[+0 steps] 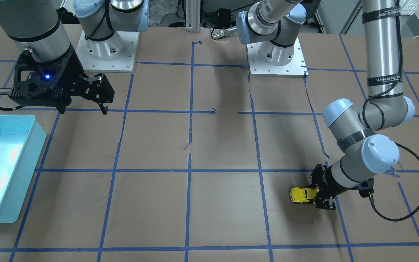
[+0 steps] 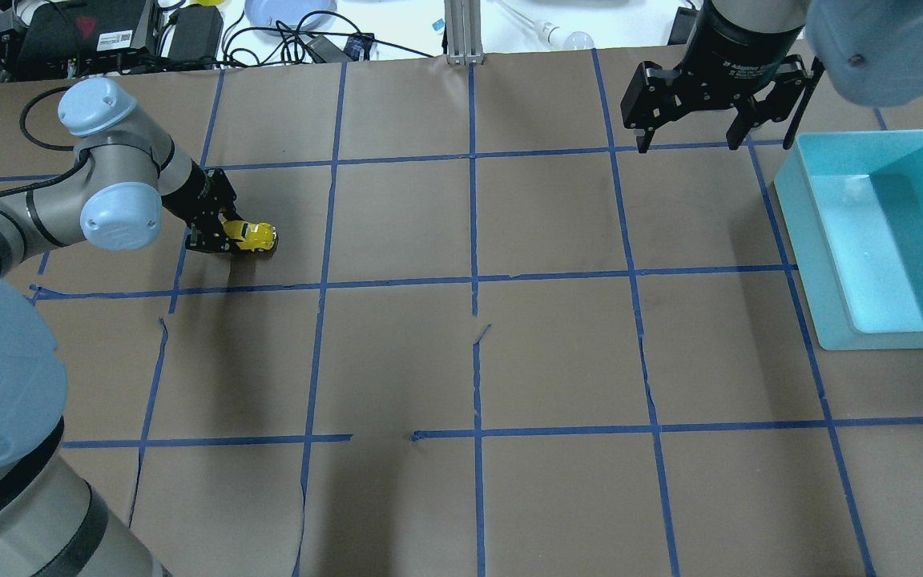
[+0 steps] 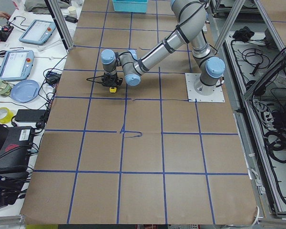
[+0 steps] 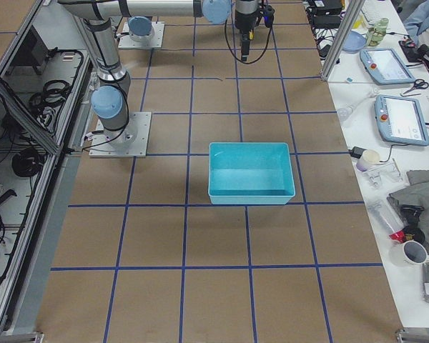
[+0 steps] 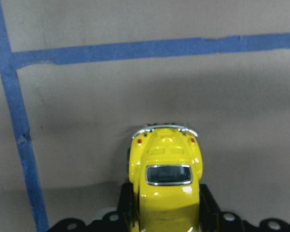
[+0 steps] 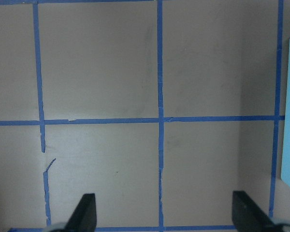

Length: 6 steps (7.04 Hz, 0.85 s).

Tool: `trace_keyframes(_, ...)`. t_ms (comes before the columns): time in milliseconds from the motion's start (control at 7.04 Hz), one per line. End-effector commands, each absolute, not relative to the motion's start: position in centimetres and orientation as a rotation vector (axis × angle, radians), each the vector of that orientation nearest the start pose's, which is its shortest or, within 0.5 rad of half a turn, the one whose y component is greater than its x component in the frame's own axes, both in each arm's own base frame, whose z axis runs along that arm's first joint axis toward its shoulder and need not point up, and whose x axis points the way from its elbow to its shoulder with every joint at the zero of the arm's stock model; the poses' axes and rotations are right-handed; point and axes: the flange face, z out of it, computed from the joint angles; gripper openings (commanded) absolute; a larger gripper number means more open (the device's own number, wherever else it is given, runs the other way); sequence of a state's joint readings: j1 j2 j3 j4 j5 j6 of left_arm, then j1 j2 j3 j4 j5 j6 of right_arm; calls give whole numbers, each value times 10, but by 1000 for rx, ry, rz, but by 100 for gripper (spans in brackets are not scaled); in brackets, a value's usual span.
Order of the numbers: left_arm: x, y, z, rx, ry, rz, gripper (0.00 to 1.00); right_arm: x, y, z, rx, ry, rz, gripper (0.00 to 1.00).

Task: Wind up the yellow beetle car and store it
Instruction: 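Open and raise the left gripper, releasing the car to roll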

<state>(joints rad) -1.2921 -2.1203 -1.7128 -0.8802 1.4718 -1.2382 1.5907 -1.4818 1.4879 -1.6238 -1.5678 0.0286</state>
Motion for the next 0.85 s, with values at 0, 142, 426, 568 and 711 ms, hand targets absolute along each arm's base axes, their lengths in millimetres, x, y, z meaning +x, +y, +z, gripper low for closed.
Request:
trace_keyframes(0, 38, -642, 188, -2236, 2347, 43, 58, 144, -531, 489, 12, 3137, -72, 100)
trace_keyframes(142, 36, -642, 196, -2253, 2357, 28, 89, 144, -531, 489, 12, 3137, -72, 100)
trace_keyframes(426, 36, -643, 223, -2265, 2376, -35, 100, 144, -531, 489, 12, 3137, -72, 100)
trace_keyframes(568, 30, -642, 237, -2255, 2384, -37, 100, 144, -532, 489, 12, 3136, -74, 100)
trace_keyframes(711, 28, -639, 245, -2249, 2383, -20, 100, 144, -531, 489, 12, 3137, -72, 100)
